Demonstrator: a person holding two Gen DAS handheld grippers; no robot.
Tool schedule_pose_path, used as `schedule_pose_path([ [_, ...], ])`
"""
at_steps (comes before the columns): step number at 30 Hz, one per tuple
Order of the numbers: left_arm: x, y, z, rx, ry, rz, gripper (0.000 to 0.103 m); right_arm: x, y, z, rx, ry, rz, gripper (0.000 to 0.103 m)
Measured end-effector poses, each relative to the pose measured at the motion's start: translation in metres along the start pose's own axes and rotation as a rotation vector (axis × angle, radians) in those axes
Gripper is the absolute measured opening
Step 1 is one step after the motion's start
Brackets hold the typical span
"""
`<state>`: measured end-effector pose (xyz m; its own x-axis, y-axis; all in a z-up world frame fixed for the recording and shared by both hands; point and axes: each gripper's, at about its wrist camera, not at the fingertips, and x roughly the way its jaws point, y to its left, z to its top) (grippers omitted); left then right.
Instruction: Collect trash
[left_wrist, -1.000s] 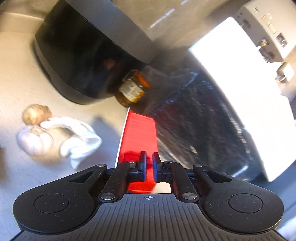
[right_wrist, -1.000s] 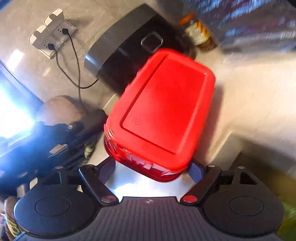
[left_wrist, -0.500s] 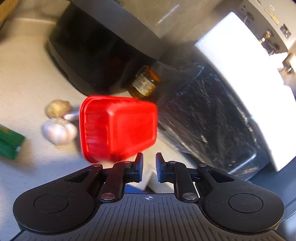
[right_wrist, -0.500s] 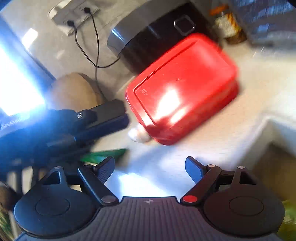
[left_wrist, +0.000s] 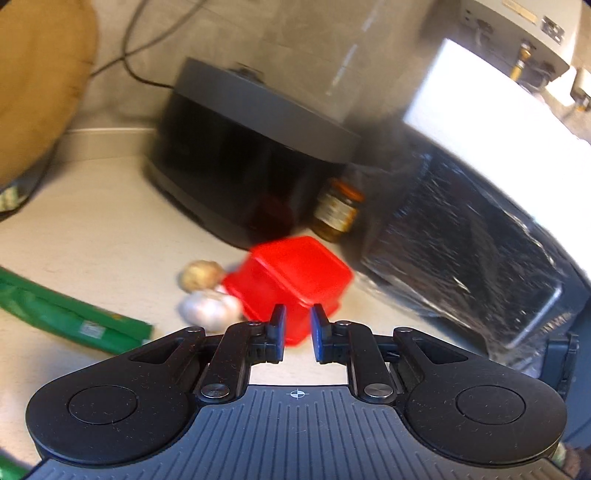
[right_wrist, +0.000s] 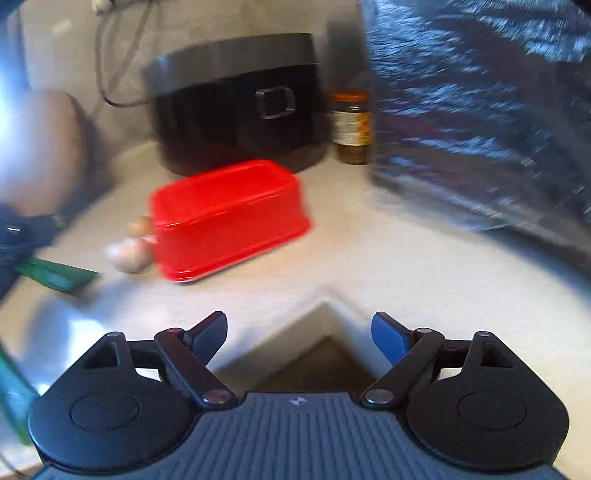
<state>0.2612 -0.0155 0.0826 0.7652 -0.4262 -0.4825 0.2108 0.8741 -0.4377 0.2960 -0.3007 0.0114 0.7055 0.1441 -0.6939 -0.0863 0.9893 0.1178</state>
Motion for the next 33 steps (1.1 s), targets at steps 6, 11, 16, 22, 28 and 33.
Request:
schedule_pose_path([
  [6,0.008,0.023,0.005,-0.071,-0.004,0.038,0.017,-0.019,-0.010,0.004,-0.071,-0.064,-0.122,0.101],
  [11,0.019,0.037,0.013,-0.140,-0.034,-0.013,0.017,-0.033,-0.001,0.007,-0.072,-0.130,-0.014,0.103],
  [16,0.027,0.051,0.019,-0.191,-0.032,-0.001,0.017,-0.026,0.042,-0.005,-0.240,-0.237,0.010,0.103],
  [22,0.023,0.066,0.015,-0.191,0.001,0.010,0.017,0.014,0.133,-0.020,-0.657,-0.341,-0.094,0.103],
  [28,0.009,0.067,0.013,-0.100,0.019,0.137,0.017,0.066,0.179,-0.007,-0.870,-0.241,-0.180,0.103],
  [33,0.000,0.073,0.014,-0.081,0.019,0.122,0.017,0.090,0.192,-0.002,-0.967,-0.246,-0.355,0.102],
])
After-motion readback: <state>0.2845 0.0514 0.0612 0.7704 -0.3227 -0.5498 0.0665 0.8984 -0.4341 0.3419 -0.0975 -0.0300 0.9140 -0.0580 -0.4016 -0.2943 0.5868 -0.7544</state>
